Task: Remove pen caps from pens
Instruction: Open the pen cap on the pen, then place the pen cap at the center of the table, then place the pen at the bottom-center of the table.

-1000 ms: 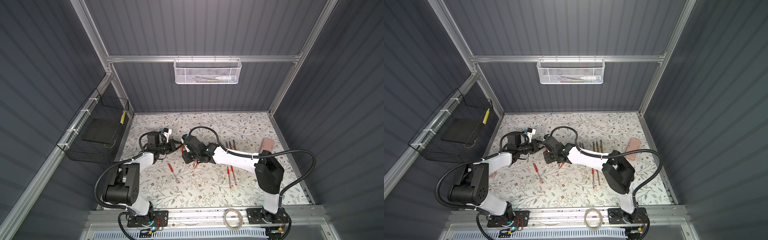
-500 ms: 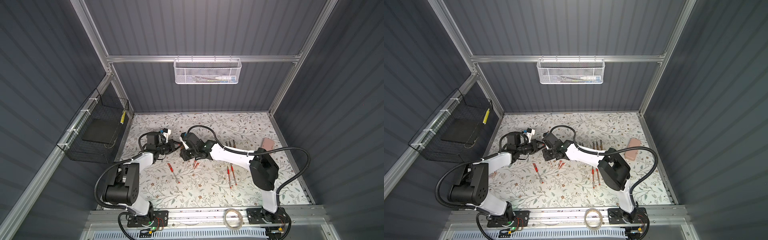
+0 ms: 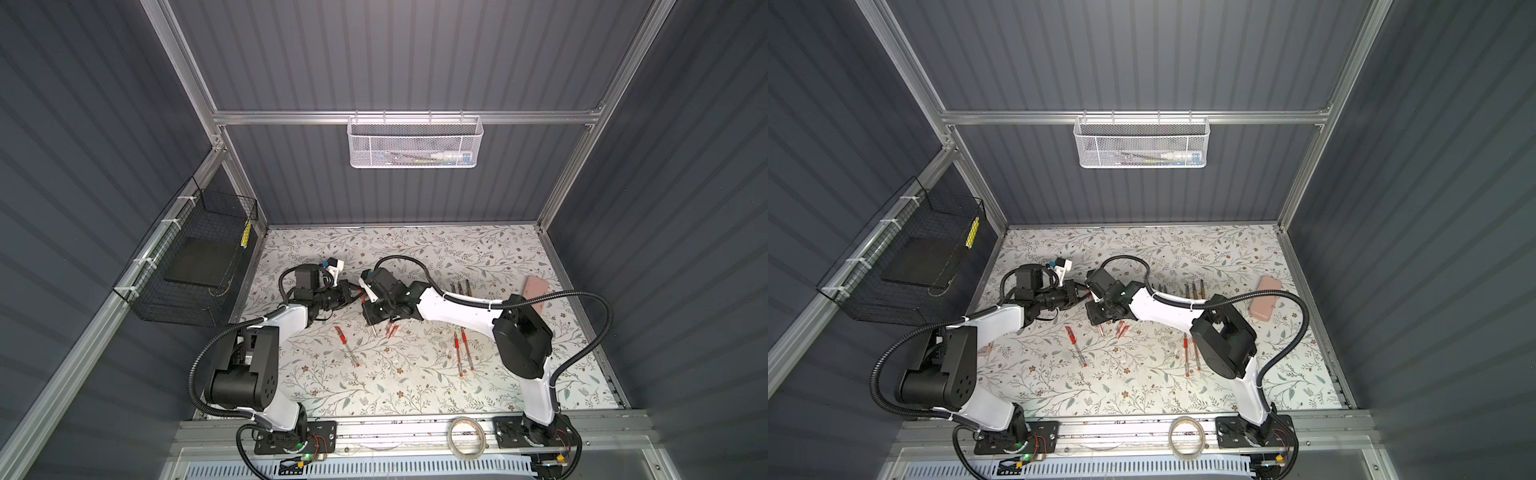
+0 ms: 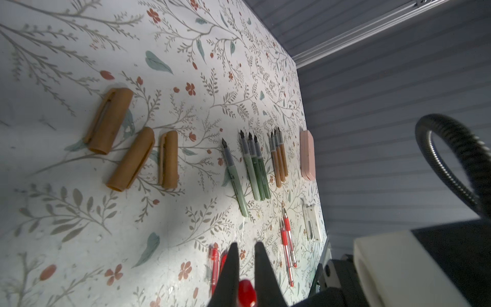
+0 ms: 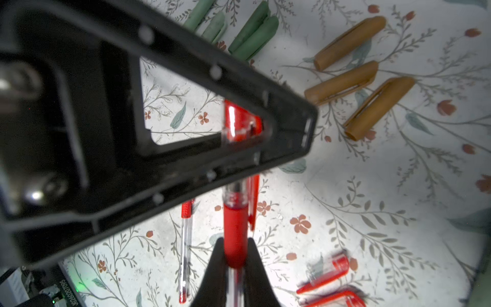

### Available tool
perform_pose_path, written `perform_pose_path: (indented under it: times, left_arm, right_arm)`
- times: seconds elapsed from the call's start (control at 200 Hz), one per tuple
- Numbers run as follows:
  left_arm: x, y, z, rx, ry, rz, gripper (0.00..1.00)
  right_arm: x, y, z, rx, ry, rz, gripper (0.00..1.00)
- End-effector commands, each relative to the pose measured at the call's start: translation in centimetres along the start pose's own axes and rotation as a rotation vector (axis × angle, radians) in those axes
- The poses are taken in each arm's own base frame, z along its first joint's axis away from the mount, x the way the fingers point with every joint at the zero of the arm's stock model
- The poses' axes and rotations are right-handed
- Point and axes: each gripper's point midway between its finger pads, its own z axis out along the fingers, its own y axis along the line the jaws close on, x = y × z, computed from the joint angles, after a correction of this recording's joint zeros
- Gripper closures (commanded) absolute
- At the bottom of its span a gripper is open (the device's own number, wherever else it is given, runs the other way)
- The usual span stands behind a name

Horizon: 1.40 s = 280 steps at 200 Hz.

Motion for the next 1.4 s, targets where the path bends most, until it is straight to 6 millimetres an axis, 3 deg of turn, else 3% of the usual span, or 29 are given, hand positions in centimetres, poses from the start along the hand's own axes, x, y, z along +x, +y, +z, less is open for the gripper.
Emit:
perform_pose_path:
  times: [0.0, 0.255, 0.35, 0.45, 0.67, 0.881, 1.161, 1.396]
  left_arm:
    - [-2.3, -0.5, -1.0, -0.028, -0.064, 0.055, 1.00]
    - [-3.6, 0.4, -1.8, -0.044, -0.101, 0.032, 1.00]
    - [-4.1, 0.7, -2.1, -0.051, -0.113, 0.019, 1.00]
    - [-3.8, 1.2, -2.1, -0.061, -0.111, 0.023, 1.00]
    - [-0.8, 2.1, -0.6, -0.103, -0.042, 0.053, 1.00]
    - [3.6, 3.5, 2.2, -0.185, 0.096, 0.112, 1.00]
    - [7.7, 5.0, 4.4, -0.238, 0.208, 0.145, 1.00]
    - [8.6, 6.0, 5.5, -0.265, 0.256, 0.140, 0.94]
  right_arm:
    - [3.0, -0.6, -0.9, 0.015, 0.072, 0.023, 1.00]
    - [9.8, -1.6, -1.9, 0.015, 0.180, 0.064, 1.00]
    - [11.2, -1.9, -2.8, 0.033, 0.188, 0.076, 1.00]
    - [11.2, -2.7, -4.4, 0.064, 0.151, 0.088, 1.00]
    - [11.0, -5.7, -7.9, 0.127, 0.083, 0.156, 1.00]
    - [14.2, -10.2, -10.4, 0.267, 0.123, 0.245, 1.00]
    - [18.3, -14.2, -11.3, 0.392, 0.173, 0.376, 1.00]
    - [19.9, -16.0, -11.5, 0.450, 0.199, 0.412, 1.00]
